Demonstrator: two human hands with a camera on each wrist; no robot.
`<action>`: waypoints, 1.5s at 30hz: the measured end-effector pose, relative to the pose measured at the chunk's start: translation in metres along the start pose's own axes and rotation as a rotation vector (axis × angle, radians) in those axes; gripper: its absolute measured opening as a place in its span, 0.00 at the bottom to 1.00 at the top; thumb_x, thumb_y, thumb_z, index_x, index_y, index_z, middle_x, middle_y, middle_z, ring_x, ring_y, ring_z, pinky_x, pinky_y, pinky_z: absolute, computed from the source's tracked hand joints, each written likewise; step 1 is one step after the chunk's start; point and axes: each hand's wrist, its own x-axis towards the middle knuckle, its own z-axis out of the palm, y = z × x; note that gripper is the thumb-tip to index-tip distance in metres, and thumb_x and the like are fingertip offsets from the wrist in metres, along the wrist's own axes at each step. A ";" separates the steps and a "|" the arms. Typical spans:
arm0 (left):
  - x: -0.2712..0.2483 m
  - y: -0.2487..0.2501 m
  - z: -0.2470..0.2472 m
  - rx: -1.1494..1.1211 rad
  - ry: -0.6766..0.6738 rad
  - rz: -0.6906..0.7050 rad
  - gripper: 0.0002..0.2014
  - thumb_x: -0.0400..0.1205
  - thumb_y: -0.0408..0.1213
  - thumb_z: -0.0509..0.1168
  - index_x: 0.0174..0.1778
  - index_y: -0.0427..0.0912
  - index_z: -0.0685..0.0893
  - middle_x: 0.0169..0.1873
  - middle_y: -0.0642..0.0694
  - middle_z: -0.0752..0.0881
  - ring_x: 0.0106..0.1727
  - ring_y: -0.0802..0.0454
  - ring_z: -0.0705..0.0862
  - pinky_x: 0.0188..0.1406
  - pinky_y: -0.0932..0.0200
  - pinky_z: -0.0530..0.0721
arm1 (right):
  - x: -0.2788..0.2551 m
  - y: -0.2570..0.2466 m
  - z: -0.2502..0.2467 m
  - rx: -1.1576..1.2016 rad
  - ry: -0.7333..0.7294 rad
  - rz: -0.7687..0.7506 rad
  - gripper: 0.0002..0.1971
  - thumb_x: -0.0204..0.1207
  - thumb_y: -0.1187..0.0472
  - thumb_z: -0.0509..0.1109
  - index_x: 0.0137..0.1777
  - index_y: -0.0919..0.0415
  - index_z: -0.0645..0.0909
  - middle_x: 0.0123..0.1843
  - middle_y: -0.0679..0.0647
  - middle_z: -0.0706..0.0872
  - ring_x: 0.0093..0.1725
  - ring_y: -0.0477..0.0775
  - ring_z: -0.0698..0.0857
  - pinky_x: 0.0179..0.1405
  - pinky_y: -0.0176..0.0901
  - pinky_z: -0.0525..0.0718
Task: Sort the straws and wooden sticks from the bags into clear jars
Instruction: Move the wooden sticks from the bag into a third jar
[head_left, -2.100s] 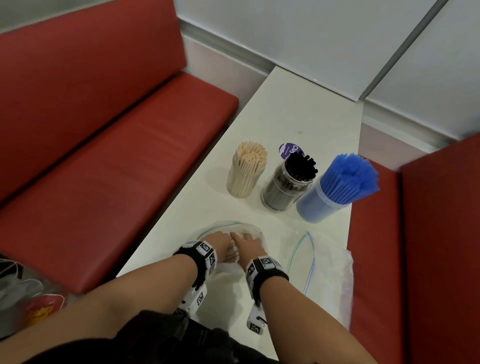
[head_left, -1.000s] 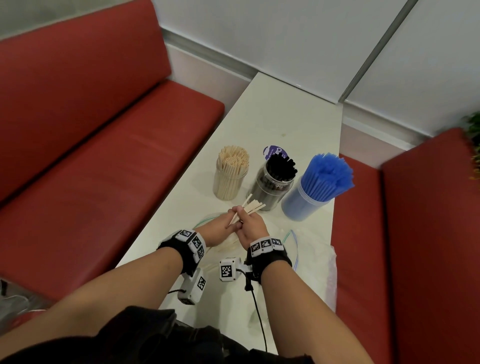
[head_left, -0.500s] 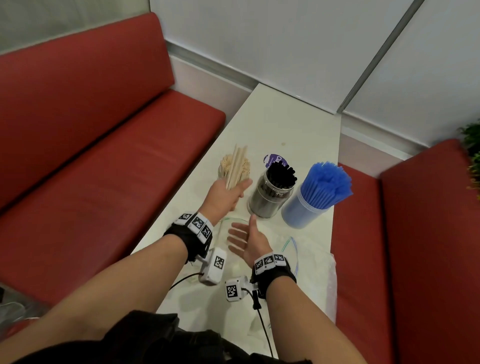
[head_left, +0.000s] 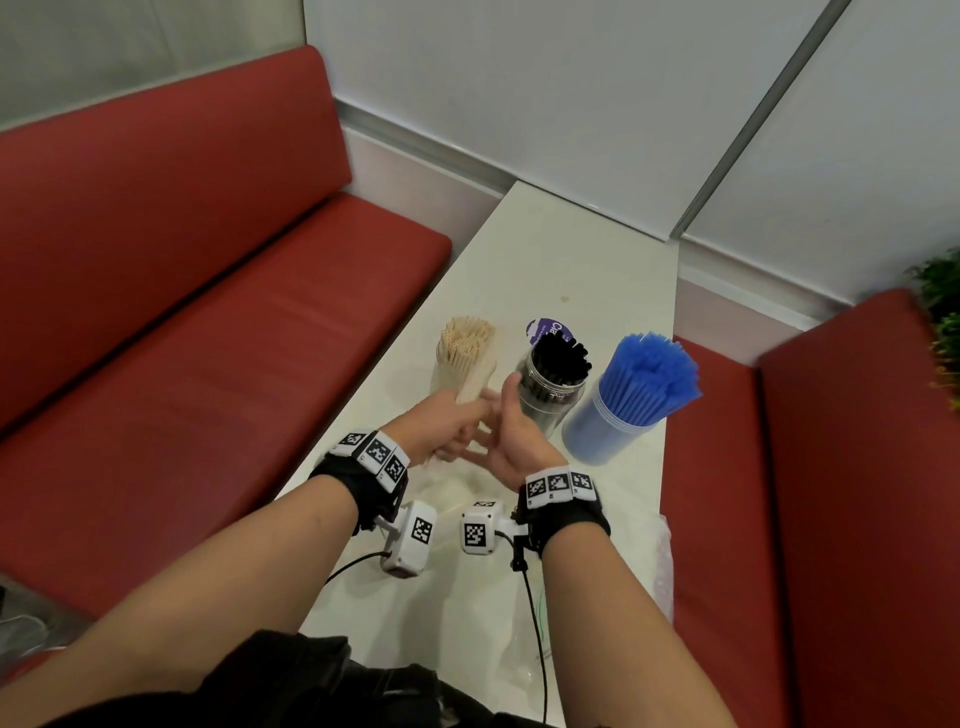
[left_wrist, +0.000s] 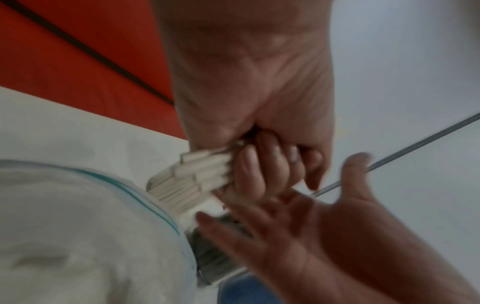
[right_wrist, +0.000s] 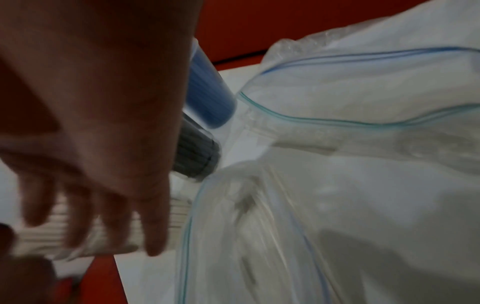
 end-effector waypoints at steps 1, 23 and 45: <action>-0.001 -0.003 0.000 0.057 -0.112 -0.066 0.15 0.78 0.46 0.69 0.25 0.48 0.77 0.17 0.50 0.67 0.16 0.55 0.59 0.17 0.66 0.57 | -0.002 -0.007 0.000 0.012 -0.014 -0.062 0.35 0.73 0.28 0.55 0.64 0.56 0.82 0.58 0.53 0.91 0.58 0.54 0.89 0.66 0.57 0.85; 0.013 -0.025 -0.031 -0.569 0.100 -0.268 0.14 0.87 0.49 0.61 0.44 0.41 0.77 0.24 0.48 0.74 0.16 0.60 0.64 0.09 0.68 0.60 | -0.004 -0.083 0.010 -0.611 -0.062 -0.126 0.11 0.77 0.67 0.78 0.51 0.76 0.85 0.42 0.64 0.90 0.43 0.55 0.92 0.42 0.40 0.92; 0.017 -0.102 -0.021 1.344 -0.106 -0.263 0.20 0.82 0.42 0.67 0.70 0.41 0.76 0.69 0.40 0.75 0.68 0.41 0.76 0.67 0.50 0.76 | 0.071 -0.099 0.022 -1.062 0.410 -0.260 0.07 0.77 0.61 0.78 0.40 0.59 0.83 0.44 0.60 0.91 0.34 0.54 0.90 0.30 0.36 0.87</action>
